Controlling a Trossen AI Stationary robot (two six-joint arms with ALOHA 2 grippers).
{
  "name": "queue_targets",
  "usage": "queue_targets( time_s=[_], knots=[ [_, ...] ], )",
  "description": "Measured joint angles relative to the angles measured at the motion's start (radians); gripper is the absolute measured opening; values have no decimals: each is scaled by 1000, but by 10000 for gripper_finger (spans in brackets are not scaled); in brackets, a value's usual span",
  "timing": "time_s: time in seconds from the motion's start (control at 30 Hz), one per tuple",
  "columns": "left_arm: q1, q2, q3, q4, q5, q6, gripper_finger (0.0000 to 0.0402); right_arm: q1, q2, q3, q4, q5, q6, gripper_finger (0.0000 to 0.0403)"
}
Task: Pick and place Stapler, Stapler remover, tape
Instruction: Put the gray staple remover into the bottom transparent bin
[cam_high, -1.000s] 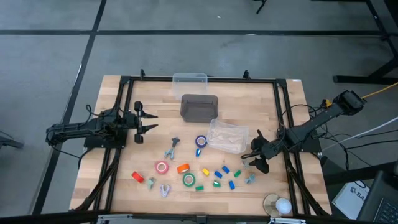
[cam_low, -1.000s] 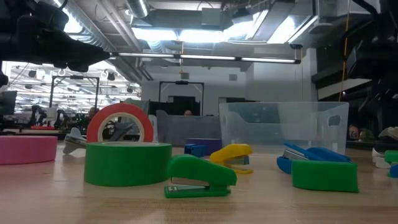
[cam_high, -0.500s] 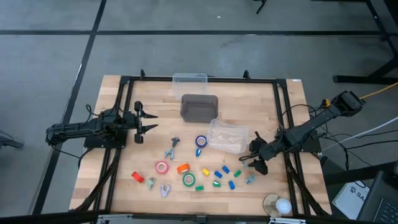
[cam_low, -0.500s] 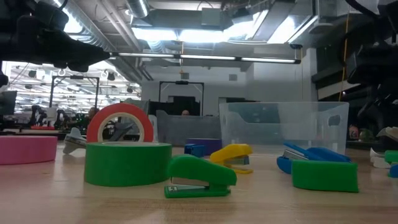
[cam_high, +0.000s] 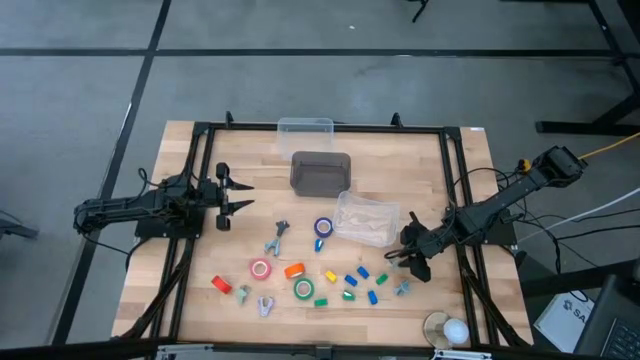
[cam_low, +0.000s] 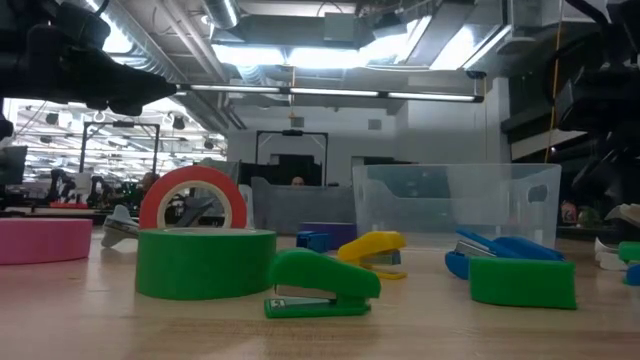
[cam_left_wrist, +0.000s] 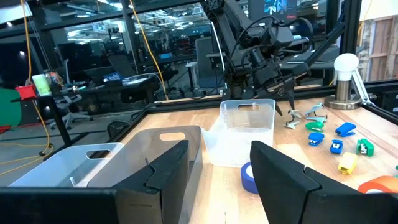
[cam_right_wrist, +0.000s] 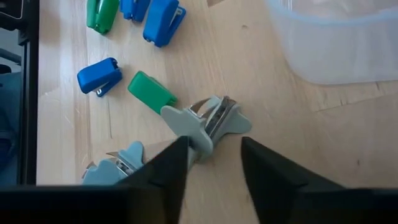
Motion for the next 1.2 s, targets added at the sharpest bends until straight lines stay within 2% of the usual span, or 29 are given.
queue_targets(
  time_s=[0.2, 0.33, 0.4, 0.57, 0.97, 1.2],
  knots=[
    [0, 0, 0, 0, 0, 0, 169, 0, 0, 0, 0, 0, 0, 52],
    [0, 0, 0, 0, 0, 0, 169, 0, 0, 0, 0, 0, 0, 12],
    [0, 0, 0, 0, 0, 0, 169, 0, 0, 0, 0, 0, 0, 6],
    [0, 0, 0, 0, 0, 0, 169, 0, 0, 0, 0, 1, 3, 31],
    [0, 0, 0, 0, 0, 0, 169, 0, 0, 0, 2, 16, 3, 147],
    [0, 0, 0, 0, 0, 0, 169, 0, 0, 0, 4, 72, 3, 166]
  ],
)
